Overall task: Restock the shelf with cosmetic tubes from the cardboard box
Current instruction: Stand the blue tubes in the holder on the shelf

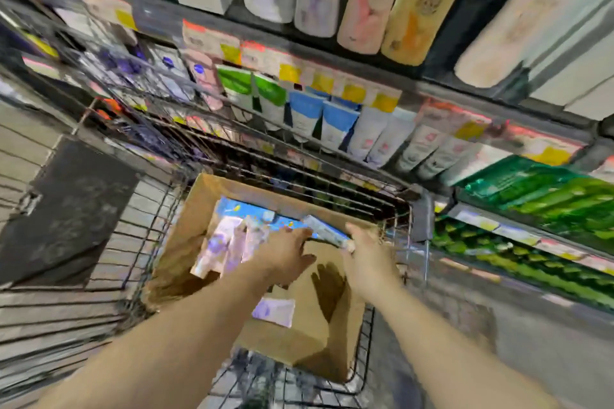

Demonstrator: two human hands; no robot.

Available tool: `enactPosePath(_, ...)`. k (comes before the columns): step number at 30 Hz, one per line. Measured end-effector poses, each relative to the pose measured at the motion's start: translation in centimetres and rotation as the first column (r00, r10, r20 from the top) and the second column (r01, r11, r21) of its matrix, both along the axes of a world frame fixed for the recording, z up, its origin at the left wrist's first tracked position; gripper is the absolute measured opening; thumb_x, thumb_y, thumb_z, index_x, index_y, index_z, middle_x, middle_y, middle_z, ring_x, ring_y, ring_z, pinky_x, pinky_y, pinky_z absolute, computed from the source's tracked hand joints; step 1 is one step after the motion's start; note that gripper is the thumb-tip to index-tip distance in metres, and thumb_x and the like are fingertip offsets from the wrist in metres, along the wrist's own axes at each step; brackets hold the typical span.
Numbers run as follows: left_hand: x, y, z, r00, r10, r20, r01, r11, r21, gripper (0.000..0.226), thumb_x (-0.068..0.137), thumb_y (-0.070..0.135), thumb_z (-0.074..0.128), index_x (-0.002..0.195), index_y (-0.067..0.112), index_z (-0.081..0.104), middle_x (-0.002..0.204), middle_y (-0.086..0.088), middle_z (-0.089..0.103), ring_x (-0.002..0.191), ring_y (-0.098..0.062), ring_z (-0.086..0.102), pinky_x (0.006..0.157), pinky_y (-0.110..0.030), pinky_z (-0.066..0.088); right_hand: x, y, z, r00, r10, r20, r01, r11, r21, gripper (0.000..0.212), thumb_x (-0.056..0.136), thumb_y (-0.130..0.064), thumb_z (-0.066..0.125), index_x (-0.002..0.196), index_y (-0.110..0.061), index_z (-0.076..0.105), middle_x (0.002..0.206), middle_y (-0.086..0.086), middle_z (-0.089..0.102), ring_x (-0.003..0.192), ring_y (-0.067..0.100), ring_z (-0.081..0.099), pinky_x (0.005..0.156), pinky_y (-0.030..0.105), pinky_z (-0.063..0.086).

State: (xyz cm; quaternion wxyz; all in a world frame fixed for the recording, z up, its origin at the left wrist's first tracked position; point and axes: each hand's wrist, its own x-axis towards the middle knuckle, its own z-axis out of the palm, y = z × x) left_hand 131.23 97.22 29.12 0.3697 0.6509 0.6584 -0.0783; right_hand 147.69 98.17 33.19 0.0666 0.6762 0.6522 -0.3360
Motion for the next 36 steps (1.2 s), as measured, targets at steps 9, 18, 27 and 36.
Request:
enactPosePath(9, 5.0, 3.2, -7.2, 0.986, 0.101, 0.135, -0.070, 0.974, -0.217, 0.072, 0.090, 0.026, 0.054, 0.152, 0.033, 0.018, 0.131, -0.013, 0.059, 0.119, -0.031, 0.055, 0.097, -0.033, 0.042, 0.8, 1.0, -4.5, 0.996, 0.089, -0.018, -0.088, 0.996, 0.030, 0.053, 0.097, -0.020, 0.048, 0.148, -0.024, 0.033, 0.147, 0.000, 0.039, 0.134, 0.021, 0.034, 0.108, 0.029, 0.030)
enactPosePath(18, 4.2, 0.4, -8.0, 0.619, 0.660, 0.426, -0.563, 0.751, -0.345, 0.036, 0.091, 0.018, 0.063, 0.125, 0.017, 0.051, 0.112, -0.006, 0.060, 0.087, -0.016, 0.054, 0.077, -0.021, 0.044, 0.7, 0.8, -4.8, 0.992, 0.116, -0.042, -0.117, 0.993, -0.007, 0.053, 0.099, -0.019, 0.047, 0.149, -0.021, 0.031, 0.148, -0.002, 0.036, 0.136, 0.019, 0.031, 0.110, 0.033, 0.031)
enactPosePath(27, -0.7, -0.4, -4.2, 0.243, 0.712, 0.659, -0.476, 0.679, -0.558, 0.022, 0.089, -0.011, 0.056, 0.090, 0.010, 0.063, 0.094, -0.011, 0.065, 0.078, -0.015, 0.066, 0.080, -0.029, 0.058, -1.0, 0.8, -5.9, 0.989, 0.109, -0.104, -0.132, 0.959, -0.249, 0.061, 0.089, -0.041, 0.060, 0.144, -0.028, 0.036, 0.128, -0.002, 0.058, 0.113, 0.022, 0.056, 0.091, 0.033, 0.049)
enactPosePath(36, -1.3, 1.4, -6.6, -0.244, 0.889, 0.387, -0.513, 0.221, -0.830, 0.025, 0.094, -0.005, 0.049, 0.108, 0.013, 0.059, 0.097, -0.015, 0.062, 0.086, -0.022, 0.064, 0.075, -0.029, 0.058, -0.6, 0.3, -7.7, 0.908, -0.364, -0.206, 0.332, 0.927, -0.176, 0.028, 0.085, -0.033, 0.069, 0.102, -0.019, 0.053, 0.104, 0.000, 0.063, 0.087, 0.019, 0.059, 0.067, 0.030, 0.043)
